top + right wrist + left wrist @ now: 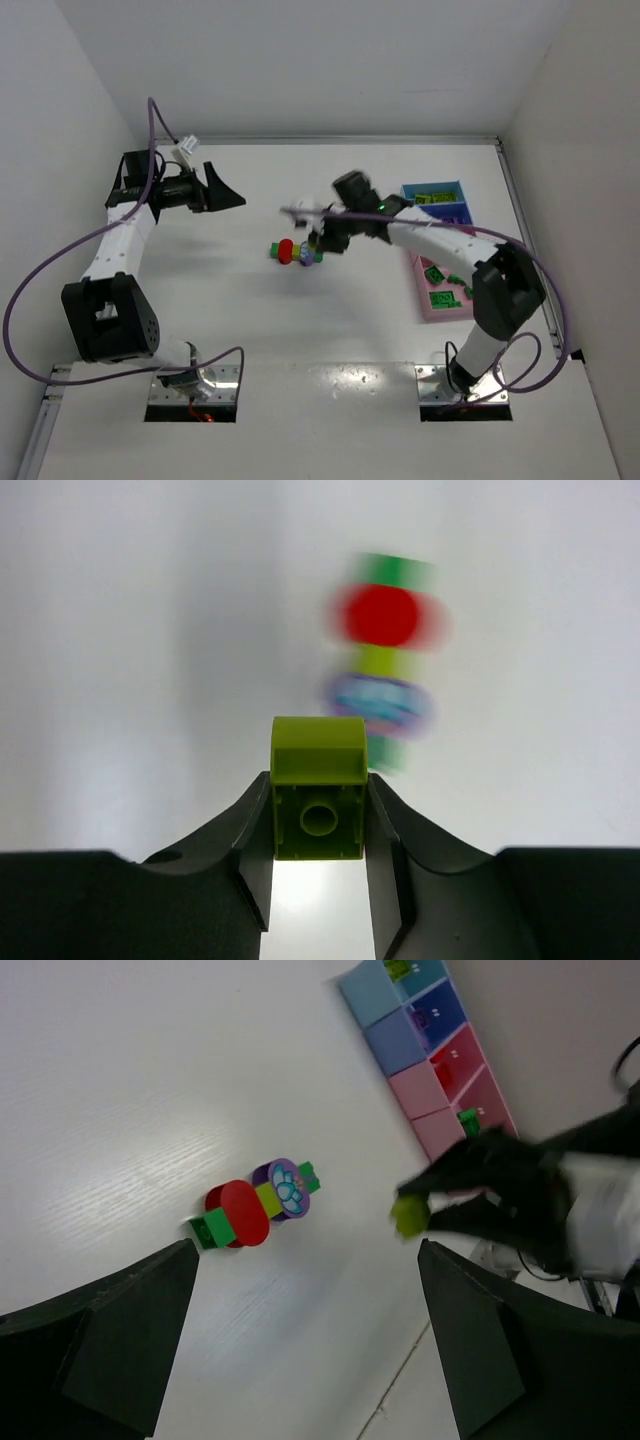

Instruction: Sort the legos into containers by color

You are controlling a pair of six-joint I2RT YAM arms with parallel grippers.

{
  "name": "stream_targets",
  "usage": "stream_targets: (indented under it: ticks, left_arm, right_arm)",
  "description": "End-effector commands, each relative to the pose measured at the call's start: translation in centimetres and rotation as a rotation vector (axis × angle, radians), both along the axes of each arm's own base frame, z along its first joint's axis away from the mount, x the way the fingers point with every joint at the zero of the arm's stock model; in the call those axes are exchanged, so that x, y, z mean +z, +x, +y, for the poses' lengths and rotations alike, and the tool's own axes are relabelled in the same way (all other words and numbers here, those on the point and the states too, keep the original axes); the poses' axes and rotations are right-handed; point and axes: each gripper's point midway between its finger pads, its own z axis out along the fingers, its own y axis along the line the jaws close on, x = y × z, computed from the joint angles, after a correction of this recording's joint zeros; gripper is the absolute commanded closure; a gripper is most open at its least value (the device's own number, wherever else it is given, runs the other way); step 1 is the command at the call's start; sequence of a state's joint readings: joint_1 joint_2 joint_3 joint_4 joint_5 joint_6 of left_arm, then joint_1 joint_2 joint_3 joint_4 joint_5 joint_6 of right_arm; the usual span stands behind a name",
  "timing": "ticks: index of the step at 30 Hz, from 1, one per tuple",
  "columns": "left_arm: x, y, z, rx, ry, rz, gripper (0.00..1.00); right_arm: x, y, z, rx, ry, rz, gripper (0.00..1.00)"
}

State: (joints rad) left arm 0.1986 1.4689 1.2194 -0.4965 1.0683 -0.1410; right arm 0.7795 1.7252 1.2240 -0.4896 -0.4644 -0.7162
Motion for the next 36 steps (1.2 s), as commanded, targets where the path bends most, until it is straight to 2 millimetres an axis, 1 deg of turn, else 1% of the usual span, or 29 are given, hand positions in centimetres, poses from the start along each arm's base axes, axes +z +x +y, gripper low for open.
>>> stream_targets:
  ticks: [1,2,3,4,5,6,7,8,9,11,12,13,14,15,16,17,18,19,20,24,25,28,30,31,32,33,34,35,36]
  left_arm:
    - [2.2,1.3,0.5,0.113,0.071,-0.133,0.0]
    - [3.0,1.5,0.8,0.149,0.073,-0.16,0.0]
    - [3.7,2.2,1.0,0.19,0.061,-0.168,0.0]
    - [3.9,2.5,0.8,0.198,0.061,-0.175,0.0]
    - [3.8,2.6,1.0,0.208,0.066,-0.174,0.0]
    - [4.6,2.9,1.0,0.213,0.058,-0.192,0.0]
    - [5.6,3.2,1.1,0.228,0.05,-0.21,0.0]
    - [5.6,3.4,0.9,0.219,0.037,-0.212,0.0]
    - [6.1,4.0,1.3,0.257,0.028,-0.217,0.0]
    - [5.0,4.7,1.6,0.291,0.018,-0.166,0.0]
    - [4.9,5.1,1.7,0.291,0.018,-0.157,0.0]
    - [3.7,5.1,1.3,0.264,0.004,-0.112,0.0]
    - [3.9,5.3,1.2,0.251,-0.002,-0.113,0.0]
    - [3.6,5.3,1.1,0.242,-0.007,-0.104,0.0]
    - [4.0,5.4,1.1,0.241,-0.007,-0.114,0.0]
    - [3.7,5.5,1.1,0.23,-0.004,-0.113,0.0]
    - [4.1,5.6,1.1,0.23,-0.004,-0.124,0.0]
    - [4.2,5.4,0.9,0.22,-0.009,-0.124,0.0]
    - [4.0,5.3,0.7,0.201,-0.018,-0.115,0.0]
    - [4.0,5.3,0.7,0.201,-0.018,-0.115,0.0]
    - [4.0,5.3,0.7,0.201,-0.018,-0.115,0.0]
    - [3.9,5.6,0.9,0.219,-0.01,-0.115,0.0]
    - [3.8,5.7,1.1,0.229,-0.005,-0.115,0.0]
    - [3.4,6.0,1.3,0.242,0.001,-0.105,0.0]
    - [3.0,5.8,0.9,0.241,0.005,-0.085,0.0]
    - [3.0,6.1,1.3,0.261,0.025,-0.089,0.0]
    - [2.7,5.9,0.8,0.252,0.034,-0.08,0.0]
    - [2.9,5.7,0.3,0.232,0.046,-0.085,0.0]
    - [2.9,5.8,0.4,0.241,0.051,-0.085,0.0]
  right_arm:
    - [8.9,9.7,-2.8,-0.527,0.268,0.008,0.97]
    - [9.2,13.4,-6.4,-0.684,0.296,0.019,0.99]
    - [10.1,15.9,-8.5,-0.775,0.316,0.006,0.99]
    - [10.2,17.9,-10.6,-0.86,0.334,0.011,0.99]
    - [10.3,20.8,-15.4,-1.02,0.374,0.036,0.99]
    - [10.9,22.6,-17.8,-1.09,0.404,0.033,0.99]
    - [9.8,24.1,-19.9,-1.155,0.404,0.053,0.99]
    - [10.0,25.3,-22.0,-1.212,0.416,0.043,0.99]
    - [9.1,26.7,-25.6,-1.283,0.414,0.036,0.99]
    - [8.9,27.6,-28.4,-1.34,0.423,0.03,0.99]
    - [8.4,27.8,-30.2,-1.372,0.422,0.038,0.99]
    - [8.4,27.8,-31.0,-1.386,0.423,0.036,0.99]
    - [7.7,27.9,-31.3,-1.385,0.424,0.055,0.99]
    - [7.3,27.9,-32.5,-1.415,0.425,0.066,0.99]
    - [6.7,27.5,-32.7,-1.417,0.421,0.088,0.99]
    - [6.1,27.5,-32.4,-1.423,0.428,0.121,0.99]
    - [5.0,27.2,-33.1,-1.449,0.419,0.149,0.99]
    - [4.8,27.0,-33.0,-1.458,0.417,0.168,0.99]
    - [3.5,26.6,-33.6,-1.476,0.401,0.191,0.99]
    - [1.8,25.9,-33.8,-1.488,0.357,0.213,0.99]
    - [0.4,25.3,-33.9,-1.502,0.332,0.235,0.99]
    - [0.1,25.2,-34.4,-1.505,0.302,0.217,0.99]
    - [-1.2,24.6,-34.0,-1.499,0.269,0.233,0.99]
    - [-1.5,24.3,-34.2,-1.501,0.249,0.232,0.99]
    - [-1.5,24.3,-34.2,-1.501,0.249,0.231,0.99]
    - [-1.9,24.0,-34.2,-1.503,0.241,0.242,0.97]
    - [-1.9,24.0,-34.2,-1.503,0.241,0.242,0.94]
    - [-2.2,24.0,-33.9,-1.503,0.234,0.235,0.81]
    - [-2.2,24.0,-34.0,-1.497,0.23,0.229,0.71]
